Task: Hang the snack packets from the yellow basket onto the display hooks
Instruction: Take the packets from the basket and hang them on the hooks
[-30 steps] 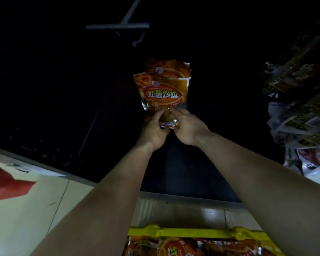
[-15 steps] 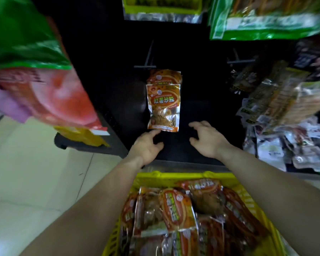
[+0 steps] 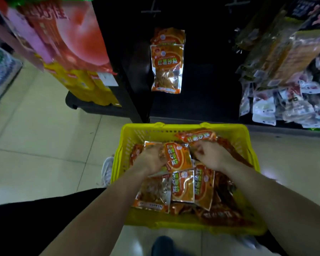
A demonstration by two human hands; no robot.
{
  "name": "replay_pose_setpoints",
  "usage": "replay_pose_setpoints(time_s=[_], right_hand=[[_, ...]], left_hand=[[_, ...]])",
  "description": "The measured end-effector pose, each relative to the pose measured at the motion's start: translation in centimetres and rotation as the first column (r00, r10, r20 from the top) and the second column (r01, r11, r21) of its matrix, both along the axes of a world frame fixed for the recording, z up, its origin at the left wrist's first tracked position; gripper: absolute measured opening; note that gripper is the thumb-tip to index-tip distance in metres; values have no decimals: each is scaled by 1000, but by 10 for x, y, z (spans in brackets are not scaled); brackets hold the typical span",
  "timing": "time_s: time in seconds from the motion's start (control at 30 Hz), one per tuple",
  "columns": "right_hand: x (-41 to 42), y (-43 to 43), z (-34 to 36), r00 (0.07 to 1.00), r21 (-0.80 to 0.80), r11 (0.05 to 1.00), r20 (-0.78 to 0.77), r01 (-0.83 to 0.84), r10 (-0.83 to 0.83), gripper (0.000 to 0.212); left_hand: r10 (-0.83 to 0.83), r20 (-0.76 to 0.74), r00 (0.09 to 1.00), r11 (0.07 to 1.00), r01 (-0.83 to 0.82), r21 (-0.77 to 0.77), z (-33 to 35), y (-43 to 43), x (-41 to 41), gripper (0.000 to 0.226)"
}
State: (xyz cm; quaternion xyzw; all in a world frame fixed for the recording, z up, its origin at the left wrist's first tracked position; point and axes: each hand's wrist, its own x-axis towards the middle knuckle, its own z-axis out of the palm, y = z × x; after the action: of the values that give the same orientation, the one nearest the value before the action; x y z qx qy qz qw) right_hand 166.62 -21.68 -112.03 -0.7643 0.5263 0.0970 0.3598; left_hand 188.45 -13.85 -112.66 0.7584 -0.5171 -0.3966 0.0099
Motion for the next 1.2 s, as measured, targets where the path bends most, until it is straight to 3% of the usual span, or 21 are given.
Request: replay_pose_setpoints(time_s=[0.13,0.23,0.33,0.4,0.6,0.77,0.87,0.93,1.1,1.2], right_hand=[[23,10,-32,993,6,999,-109,49,-48,30],[39,13,-47,984,0,993,-135,118,-117,33],[41,17,-52,963,36,963,24,266,-267,13],[37,18,-48,939,72,951,155,300,-307,18],[20,15,-4,938,82,990,319,118,-138,30],[14,3,23,963,70,996,269,-56,36,38],[6,-5,35,960,51,996,276,-74,57,20],[0,-8,40,954,37,999,298,-31,18,10],[-2,-13,36,940,-34,997,335,75,-59,10],[-7,-24,29,958,-170,975,268,146,-97,26]], left_hand=[[-11,27,1000,998,10,60,-31,3,6,80],[31,-6,1000,998,-30,57,-46,-4,11,66],[31,-15,999,999,-31,9,-28,-14,2,56],[24,8,1000,1000,-24,-17,-17,-20,-2,59],[-150,-48,988,976,140,-170,19,-27,-13,71],[-272,-20,962,937,260,-233,36,-30,-18,41],[-215,-28,976,931,196,-309,44,-33,-14,25],[-169,-47,984,934,145,-328,50,-37,-11,29],[-43,-155,987,956,-4,-293,53,-37,-13,34],[11,-168,986,956,-60,-288,46,-32,-7,26]])
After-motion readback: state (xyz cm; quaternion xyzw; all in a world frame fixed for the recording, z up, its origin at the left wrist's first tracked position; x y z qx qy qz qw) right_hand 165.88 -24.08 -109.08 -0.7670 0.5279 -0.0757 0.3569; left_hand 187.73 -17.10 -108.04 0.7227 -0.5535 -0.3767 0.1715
